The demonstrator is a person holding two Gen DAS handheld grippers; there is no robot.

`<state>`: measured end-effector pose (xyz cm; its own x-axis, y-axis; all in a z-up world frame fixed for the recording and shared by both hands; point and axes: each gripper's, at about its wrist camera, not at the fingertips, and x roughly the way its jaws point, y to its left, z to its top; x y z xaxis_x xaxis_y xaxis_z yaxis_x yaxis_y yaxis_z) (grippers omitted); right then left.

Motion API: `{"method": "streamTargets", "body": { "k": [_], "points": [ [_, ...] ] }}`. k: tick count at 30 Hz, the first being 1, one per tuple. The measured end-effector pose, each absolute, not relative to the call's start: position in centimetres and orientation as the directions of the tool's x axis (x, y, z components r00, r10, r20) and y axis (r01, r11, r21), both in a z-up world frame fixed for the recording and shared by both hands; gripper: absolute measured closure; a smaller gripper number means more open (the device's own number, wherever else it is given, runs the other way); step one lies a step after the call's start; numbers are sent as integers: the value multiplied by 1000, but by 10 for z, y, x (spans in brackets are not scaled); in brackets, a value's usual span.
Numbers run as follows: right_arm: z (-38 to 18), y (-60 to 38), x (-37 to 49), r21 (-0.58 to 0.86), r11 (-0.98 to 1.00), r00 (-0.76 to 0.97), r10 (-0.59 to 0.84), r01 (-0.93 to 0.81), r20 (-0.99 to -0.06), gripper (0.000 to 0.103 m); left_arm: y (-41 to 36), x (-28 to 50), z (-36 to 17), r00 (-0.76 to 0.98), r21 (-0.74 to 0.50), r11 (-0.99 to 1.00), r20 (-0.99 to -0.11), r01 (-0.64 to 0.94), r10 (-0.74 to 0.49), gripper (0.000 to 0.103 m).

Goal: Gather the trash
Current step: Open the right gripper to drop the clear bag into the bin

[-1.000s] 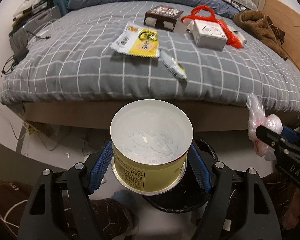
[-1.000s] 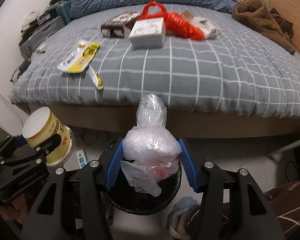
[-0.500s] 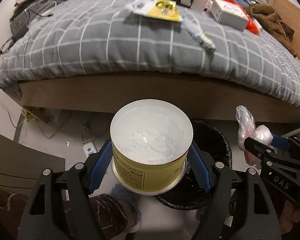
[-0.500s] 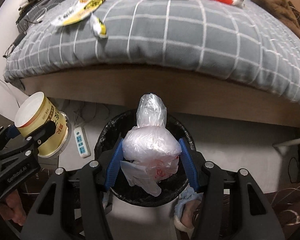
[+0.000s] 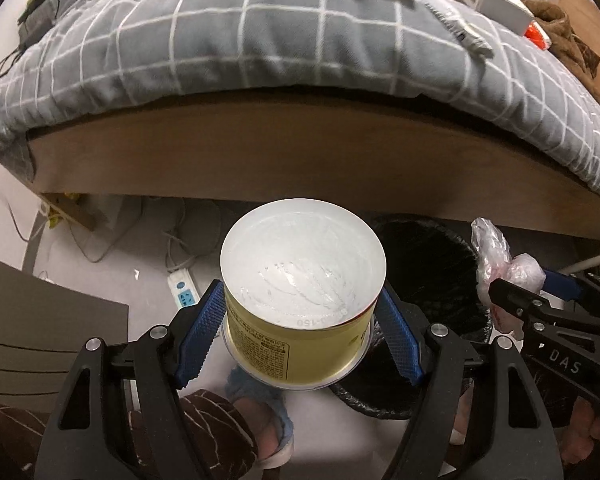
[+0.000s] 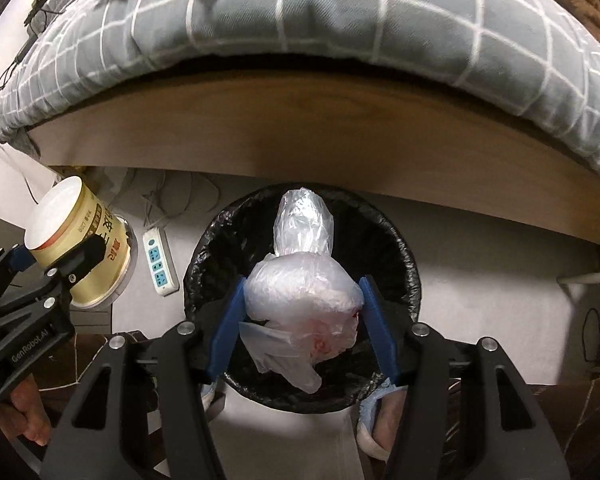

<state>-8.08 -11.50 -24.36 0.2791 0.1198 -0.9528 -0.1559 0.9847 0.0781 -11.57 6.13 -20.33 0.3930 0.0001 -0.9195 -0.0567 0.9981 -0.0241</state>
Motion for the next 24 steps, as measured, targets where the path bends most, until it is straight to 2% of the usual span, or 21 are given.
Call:
{"method": "streamTargets", "body": {
  "k": [6,11,16,24],
  "points": [
    [-252,-106,-80,64,984,277,109,-168,-955,41,69,-112,-214,385,-27,997,-923,-68,1,30],
    [-249,-118,-78,52,990,317,91,-129,-944,22,64,-110,-217,385,-29,998,-923,-56,-5,30],
    [-246,-136,-78,19,996,349,48,-86,-936,8,48,-107,-222,376,-27,999,-926,-25,-16,30],
    [-242,-183,-75,-15,1000,368,-15,1,-930,8,7,-92,-223,367,-58,997,-928,44,-70,30]
  ]
}}
